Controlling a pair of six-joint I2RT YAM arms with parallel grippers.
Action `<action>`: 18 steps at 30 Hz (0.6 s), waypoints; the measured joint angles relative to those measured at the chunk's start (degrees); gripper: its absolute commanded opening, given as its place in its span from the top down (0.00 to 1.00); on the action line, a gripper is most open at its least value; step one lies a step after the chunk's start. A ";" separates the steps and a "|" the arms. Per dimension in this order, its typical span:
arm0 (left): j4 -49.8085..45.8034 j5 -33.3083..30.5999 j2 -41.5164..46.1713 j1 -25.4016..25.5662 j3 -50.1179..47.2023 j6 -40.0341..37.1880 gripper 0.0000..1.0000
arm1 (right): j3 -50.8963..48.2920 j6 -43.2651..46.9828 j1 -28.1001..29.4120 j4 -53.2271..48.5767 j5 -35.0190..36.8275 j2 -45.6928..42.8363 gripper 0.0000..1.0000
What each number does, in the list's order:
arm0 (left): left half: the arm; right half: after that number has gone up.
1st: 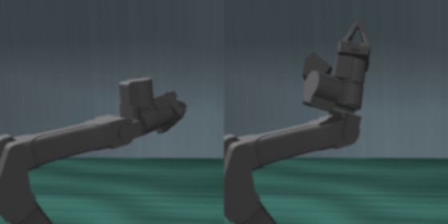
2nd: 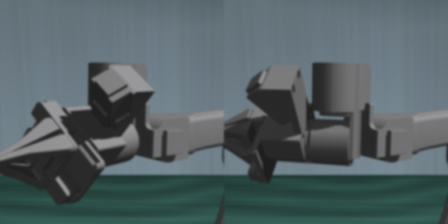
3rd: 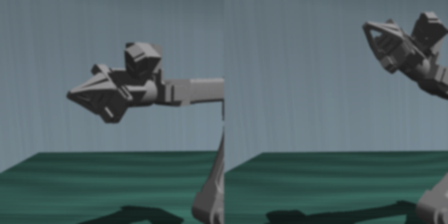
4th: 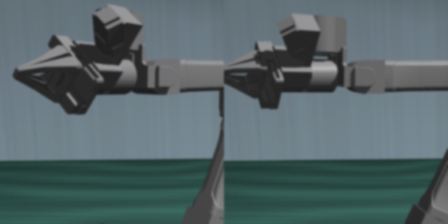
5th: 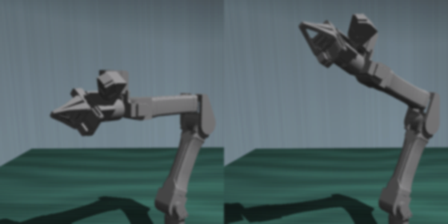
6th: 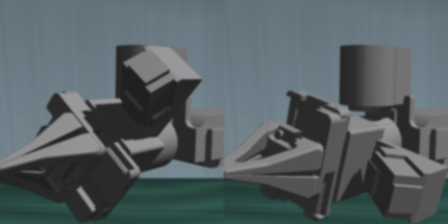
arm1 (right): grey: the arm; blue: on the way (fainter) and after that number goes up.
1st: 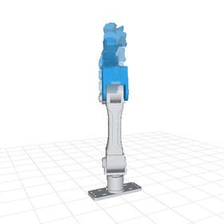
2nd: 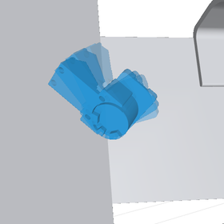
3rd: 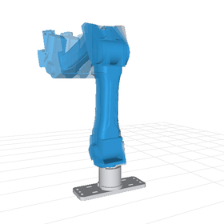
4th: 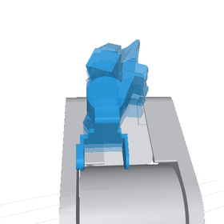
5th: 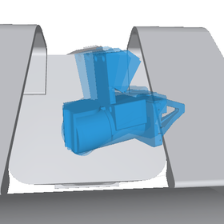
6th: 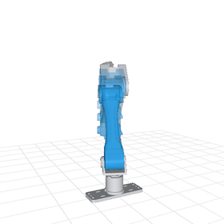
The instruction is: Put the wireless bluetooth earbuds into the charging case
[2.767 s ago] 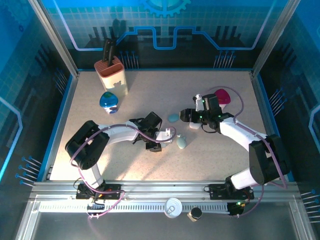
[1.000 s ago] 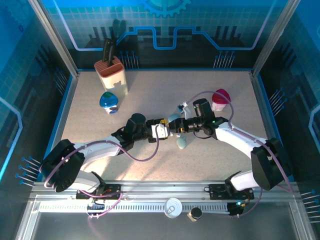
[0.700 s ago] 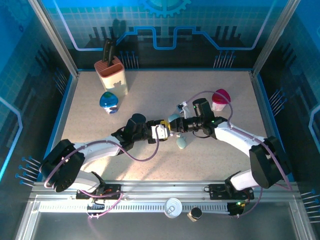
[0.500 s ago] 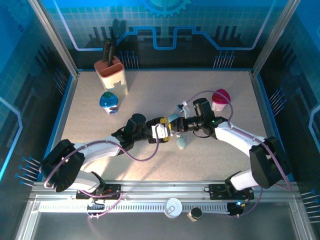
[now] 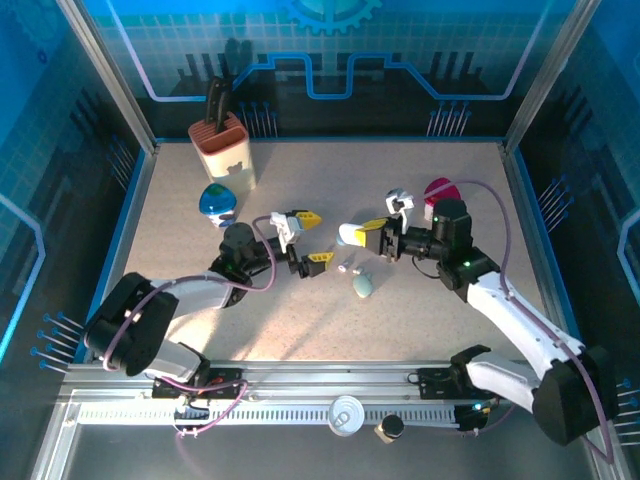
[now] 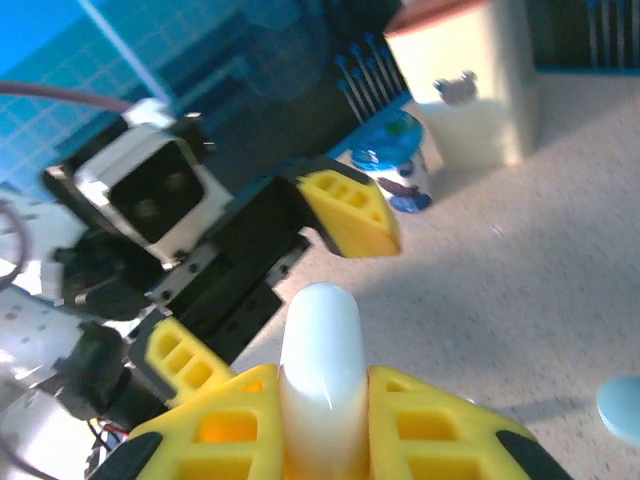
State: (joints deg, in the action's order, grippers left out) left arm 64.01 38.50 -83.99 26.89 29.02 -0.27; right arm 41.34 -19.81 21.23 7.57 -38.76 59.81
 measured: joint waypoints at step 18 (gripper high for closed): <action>14.08 14.53 -1.01 4.74 2.80 17.66 0.35 | 0.00 4.81 2.58 4.96 -7.21 -4.11 0.93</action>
State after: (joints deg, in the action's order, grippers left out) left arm 78.08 53.04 -84.99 31.64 31.81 17.39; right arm 41.34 -15.00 23.81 12.53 -45.98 55.70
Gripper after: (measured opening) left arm 0.668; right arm 0.168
